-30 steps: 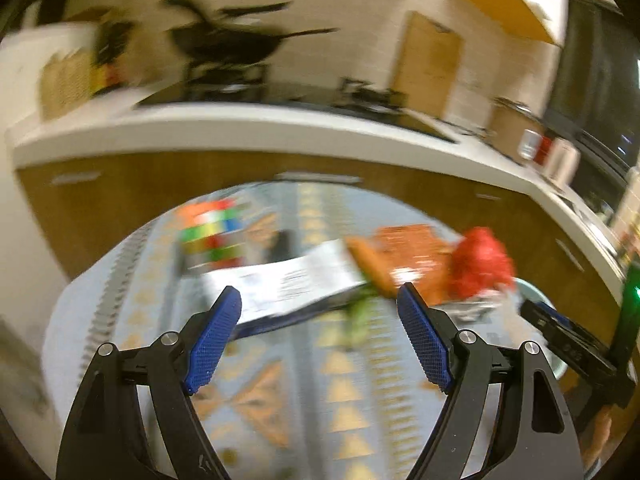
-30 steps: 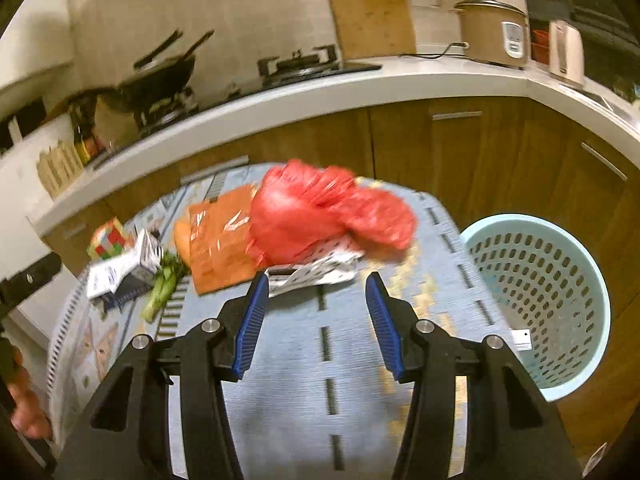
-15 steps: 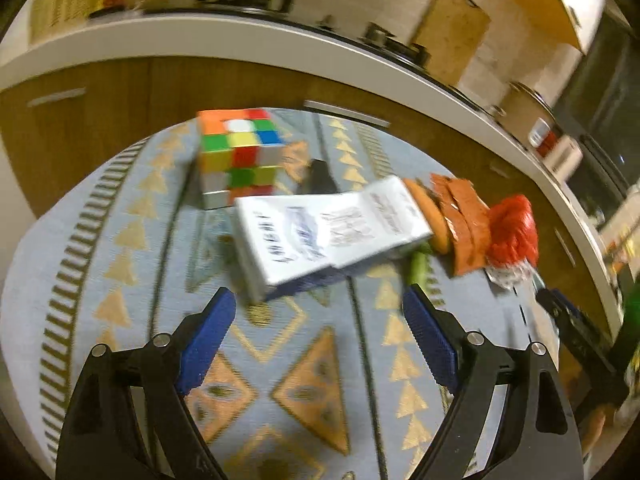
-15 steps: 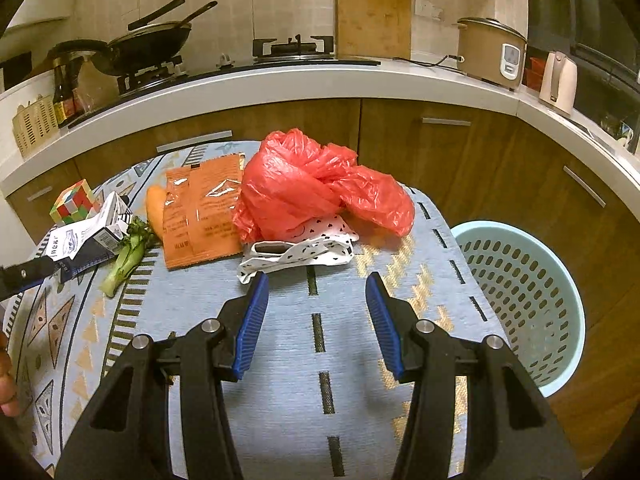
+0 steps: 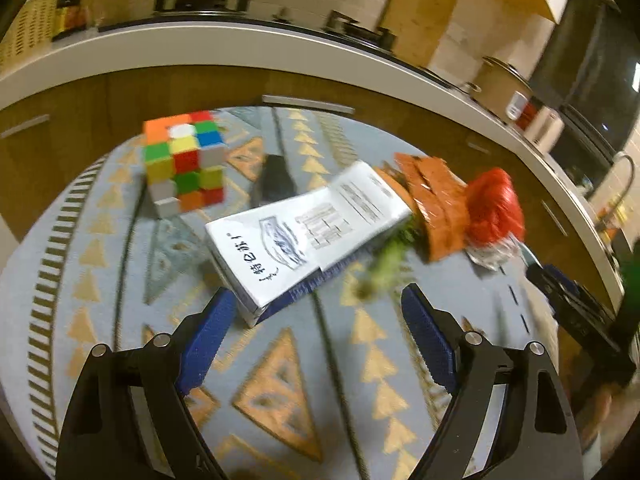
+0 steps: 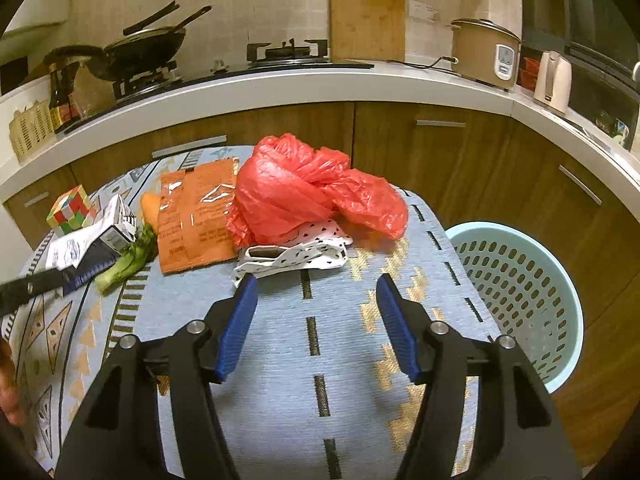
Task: Collect trash
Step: 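Return both tools to the table and grasp a second white milk carton with the left tool, then grasp the green vegetable stalk with the right tool while the left tool holds the carton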
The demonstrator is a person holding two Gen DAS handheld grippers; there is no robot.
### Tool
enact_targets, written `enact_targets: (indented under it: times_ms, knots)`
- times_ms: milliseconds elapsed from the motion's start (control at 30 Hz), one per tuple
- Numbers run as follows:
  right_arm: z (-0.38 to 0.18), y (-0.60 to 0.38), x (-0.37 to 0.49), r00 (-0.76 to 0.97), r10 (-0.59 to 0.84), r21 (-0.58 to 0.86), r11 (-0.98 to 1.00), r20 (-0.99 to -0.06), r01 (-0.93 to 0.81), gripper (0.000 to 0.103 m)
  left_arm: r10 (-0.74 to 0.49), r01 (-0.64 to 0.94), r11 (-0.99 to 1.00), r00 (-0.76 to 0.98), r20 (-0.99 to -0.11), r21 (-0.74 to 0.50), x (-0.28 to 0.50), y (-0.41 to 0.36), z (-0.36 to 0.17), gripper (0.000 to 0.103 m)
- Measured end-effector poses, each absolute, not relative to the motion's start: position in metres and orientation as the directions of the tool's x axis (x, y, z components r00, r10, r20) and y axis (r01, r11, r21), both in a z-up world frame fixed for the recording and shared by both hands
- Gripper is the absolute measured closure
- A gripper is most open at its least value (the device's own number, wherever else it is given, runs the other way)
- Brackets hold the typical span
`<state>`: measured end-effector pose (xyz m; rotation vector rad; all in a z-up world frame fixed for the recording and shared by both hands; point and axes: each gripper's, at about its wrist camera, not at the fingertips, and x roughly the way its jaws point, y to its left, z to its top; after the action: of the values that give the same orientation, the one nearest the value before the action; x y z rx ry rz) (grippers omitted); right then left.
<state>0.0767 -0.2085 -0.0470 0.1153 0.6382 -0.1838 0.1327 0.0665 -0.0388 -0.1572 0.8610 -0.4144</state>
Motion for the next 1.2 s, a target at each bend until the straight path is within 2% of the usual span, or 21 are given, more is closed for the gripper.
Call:
enact_targets:
  times_ms: [133, 300, 400, 467, 533, 633, 700, 833, 933, 1033, 1067, 1100, 1167, 1200]
  knots:
    - [-0.047, -0.211, 0.077, 0.787, -0.136, 0.063, 0.974, -0.602, 0.217, 0.044, -0.475, 0.364, 0.876, 0.527, -0.705, -0.317, 0.118, 0.046, -0.037, 0.017]
    - [-0.047, -0.212, 0.075, 0.793, -0.132, 0.072, 0.974, -0.594, 0.216, 0.043, -0.6, 0.493, 0.778, 0.399, -0.694, -0.389, 0.095, 0.012, -0.033, 0.016]
    - [-0.046, -0.211, 0.075, 0.793, -0.133, 0.07, 0.974, -0.594, 0.216, 0.043, -0.62, 0.577, 0.729, 0.331, -0.711, -0.368, 0.076, -0.009, -0.031, 0.016]
    - [-0.046, -0.211, 0.075, 0.794, -0.133, 0.071, 0.974, -0.592, 0.216, 0.043, -0.589, 0.611, 0.737, 0.372, -0.717, -0.288, 0.065, -0.017, -0.022, 0.016]
    - [-0.046, -0.211, 0.074, 0.799, -0.13, 0.072, 0.975, -0.587, 0.212, 0.043, -0.508, 0.592, 0.791, 0.492, -0.707, -0.156, 0.063, -0.02, -0.009, 0.015]
    - [-0.042, -0.212, 0.066, 0.827, -0.112, 0.092, 0.977, -0.551, 0.193, 0.043, -0.314, 0.467, 0.884, 0.615, -0.723, 0.013, 0.086, -0.02, -0.01, 0.014]
    - [-0.04, -0.215, 0.062, 0.84, -0.095, 0.116, 0.976, -0.534, 0.184, 0.043, -0.209, 0.407, 0.91, 0.618, -0.757, 0.081, 0.108, -0.018, -0.025, 0.017]
    - [-0.038, -0.214, 0.066, 0.824, -0.058, 0.132, 0.978, -0.564, 0.159, 0.043, -0.272, 0.413, 0.909, 0.494, -0.826, -0.052, 0.144, -0.012, -0.052, 0.019]
    - [-0.034, -0.203, 0.071, 0.819, -0.04, 0.114, 0.985, -0.572, 0.127, 0.043, -0.311, 0.419, 0.903, 0.478, -0.822, -0.098, 0.153, -0.01, -0.056, 0.019]
    - [-0.029, -0.188, 0.077, 0.815, 0.004, 0.121, 0.989, -0.579, 0.081, 0.043, -0.343, 0.422, 0.896, 0.452, -0.824, -0.141, 0.161, -0.007, -0.059, 0.025]
    - [-0.026, -0.181, 0.08, 0.814, 0.019, 0.118, 0.991, -0.581, 0.061, 0.043, -0.346, 0.42, 0.896, 0.448, -0.825, -0.148, 0.162, -0.006, -0.062, 0.028]
    - [-0.024, -0.173, 0.083, 0.813, 0.032, 0.112, 0.993, -0.581, 0.041, 0.043, -0.347, 0.417, 0.896, 0.446, -0.825, -0.151, 0.166, -0.006, -0.064, 0.038]
    - [-0.02, -0.159, 0.088, 0.811, 0.048, 0.099, 0.995, -0.583, 0.013, 0.043, -0.343, 0.413, 0.899, 0.454, -0.823, -0.147, 0.168, -0.002, -0.064, 0.049]
    - [-0.019, -0.151, 0.091, 0.809, 0.052, 0.09, 0.996, -0.586, 0.001, 0.043, -0.347, 0.413, 0.898, 0.451, -0.822, -0.152, 0.167, 0.001, -0.064, 0.05]
